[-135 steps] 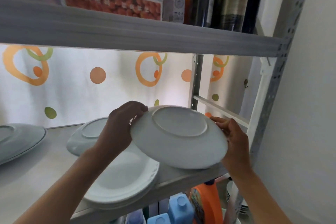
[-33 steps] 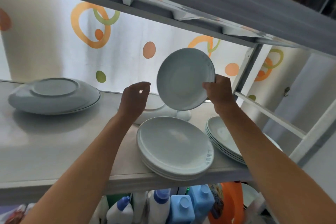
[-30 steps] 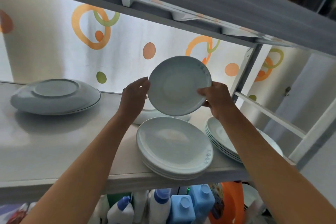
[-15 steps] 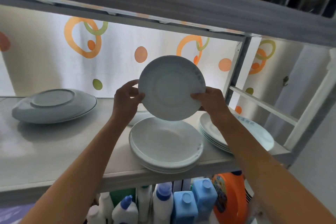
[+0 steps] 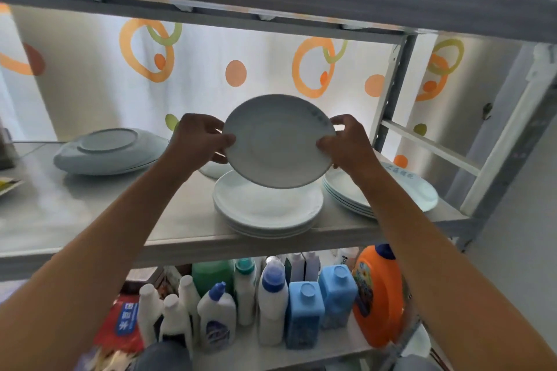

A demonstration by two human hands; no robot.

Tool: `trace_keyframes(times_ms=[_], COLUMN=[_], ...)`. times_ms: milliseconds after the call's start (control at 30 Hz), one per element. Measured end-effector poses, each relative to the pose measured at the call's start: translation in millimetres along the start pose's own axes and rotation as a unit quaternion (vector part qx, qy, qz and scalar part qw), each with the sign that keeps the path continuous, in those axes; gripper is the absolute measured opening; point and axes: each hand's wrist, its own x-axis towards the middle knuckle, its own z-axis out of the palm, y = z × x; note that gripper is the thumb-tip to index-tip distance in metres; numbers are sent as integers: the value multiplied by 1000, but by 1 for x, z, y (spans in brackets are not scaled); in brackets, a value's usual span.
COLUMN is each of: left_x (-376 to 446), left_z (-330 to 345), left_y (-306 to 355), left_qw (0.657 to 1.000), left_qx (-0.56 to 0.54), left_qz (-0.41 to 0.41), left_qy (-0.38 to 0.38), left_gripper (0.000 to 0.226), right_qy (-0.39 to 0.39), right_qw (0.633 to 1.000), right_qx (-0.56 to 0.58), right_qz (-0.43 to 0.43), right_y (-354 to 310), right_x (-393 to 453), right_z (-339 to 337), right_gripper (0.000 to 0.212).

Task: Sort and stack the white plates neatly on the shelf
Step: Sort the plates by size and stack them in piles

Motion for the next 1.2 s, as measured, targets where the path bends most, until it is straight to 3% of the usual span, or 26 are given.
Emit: trace_keyframes(times_ms=[133,333,600,800,967,1200], left_x=[-6,-13,-14,-20,-16,-8], left_z=[-6,5,11,18,21,22], left_y=[1,-10,-28,-24,-27,-28], left_qw=[991,972,964,954,949,947], left_qx=[71,150,217,277,292,299], left_qz=[-92,-139,-112,-69,-53,-41], left_qy=[-60,-118,-101,-88,-109,-112], left_gripper=[19,17,7,8,6,6], right_qy=[-45,-44,-65,-69,-77,-92], right_qw=[997,993,981,960,952,949], right_qx=[-53,-111,-178,-265,-283,-284], right_qz=[20,20,45,57,87,99], right_y=[-1,2,9,10,8,13], right_x=[-10,-18,-21,-17,-16,-13], right_z=[-8,-11,-2,0,-3,-3], right_gripper=[16,18,17,40,24,25])
